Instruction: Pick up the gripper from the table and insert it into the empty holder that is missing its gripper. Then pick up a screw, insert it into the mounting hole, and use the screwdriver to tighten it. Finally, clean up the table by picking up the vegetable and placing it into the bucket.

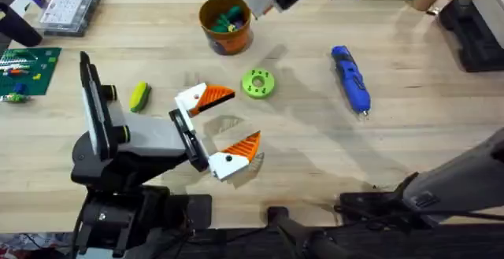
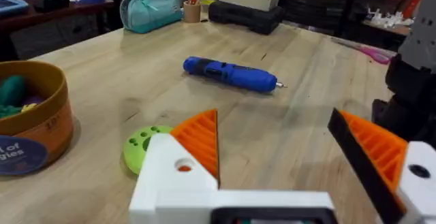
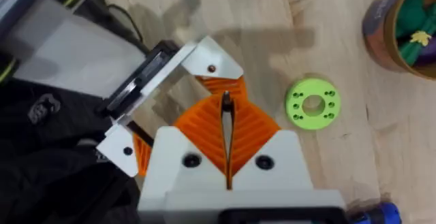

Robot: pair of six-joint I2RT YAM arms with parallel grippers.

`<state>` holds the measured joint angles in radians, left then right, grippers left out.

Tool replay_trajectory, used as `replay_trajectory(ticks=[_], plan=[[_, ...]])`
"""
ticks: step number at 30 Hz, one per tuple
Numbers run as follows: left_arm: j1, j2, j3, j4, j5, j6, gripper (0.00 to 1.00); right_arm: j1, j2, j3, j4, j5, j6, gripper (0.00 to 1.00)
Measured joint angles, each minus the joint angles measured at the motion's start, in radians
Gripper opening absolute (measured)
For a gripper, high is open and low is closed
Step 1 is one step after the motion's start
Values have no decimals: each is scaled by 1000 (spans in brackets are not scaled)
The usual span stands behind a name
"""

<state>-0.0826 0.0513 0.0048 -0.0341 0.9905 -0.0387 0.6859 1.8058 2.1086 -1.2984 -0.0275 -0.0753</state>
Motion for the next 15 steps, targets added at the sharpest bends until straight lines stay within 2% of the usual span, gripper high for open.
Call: replay_trajectory(ticks=[7,15], plan=[[0,0,0,0,0,0,991,77,76,129,-14,0,-1,7],[0,0,0,0,0,0,991,180,126,146,-70,-36,-54,7]])
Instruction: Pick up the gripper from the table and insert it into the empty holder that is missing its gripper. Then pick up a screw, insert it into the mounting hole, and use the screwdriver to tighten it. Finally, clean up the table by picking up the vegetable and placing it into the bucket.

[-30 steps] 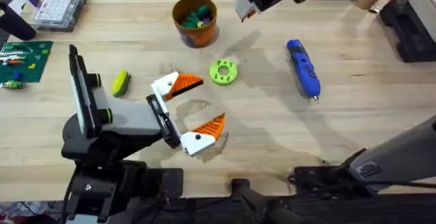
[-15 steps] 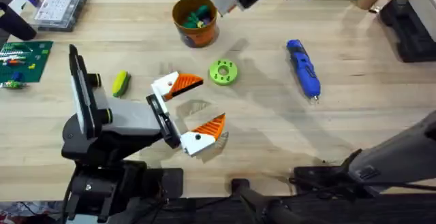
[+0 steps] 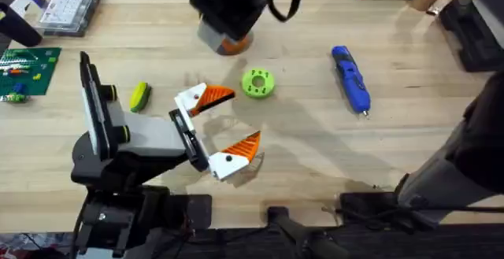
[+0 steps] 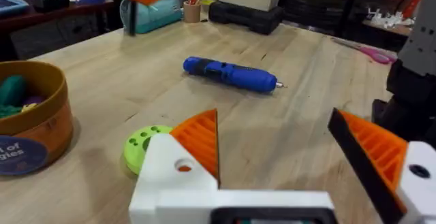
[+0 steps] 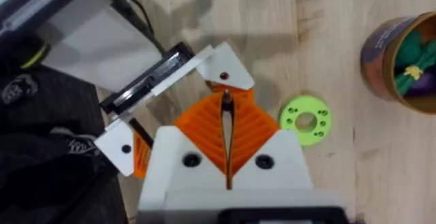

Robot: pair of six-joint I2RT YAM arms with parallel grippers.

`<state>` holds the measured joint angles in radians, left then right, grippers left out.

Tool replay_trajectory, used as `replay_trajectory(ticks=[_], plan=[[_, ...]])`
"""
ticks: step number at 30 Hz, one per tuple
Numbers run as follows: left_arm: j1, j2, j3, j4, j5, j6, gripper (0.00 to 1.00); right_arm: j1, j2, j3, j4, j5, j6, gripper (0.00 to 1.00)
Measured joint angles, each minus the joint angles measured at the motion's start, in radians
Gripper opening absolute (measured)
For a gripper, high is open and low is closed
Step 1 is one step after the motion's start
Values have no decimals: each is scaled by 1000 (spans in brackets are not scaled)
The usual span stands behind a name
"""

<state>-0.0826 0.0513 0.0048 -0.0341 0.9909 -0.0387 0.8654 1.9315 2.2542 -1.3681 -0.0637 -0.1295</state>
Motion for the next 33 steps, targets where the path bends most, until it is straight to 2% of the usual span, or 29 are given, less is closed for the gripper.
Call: replay_trajectory(ticks=[12,22,33], plan=[[0,0,0,0,0,0,991,91,2,2,-52,-74,-130,7],[0,0,0,0,0,0,991,122,2,2,-73,-81,-235,7],[0,0,0,0,0,0,991,127,2,2,-21,-84,-261,7]])
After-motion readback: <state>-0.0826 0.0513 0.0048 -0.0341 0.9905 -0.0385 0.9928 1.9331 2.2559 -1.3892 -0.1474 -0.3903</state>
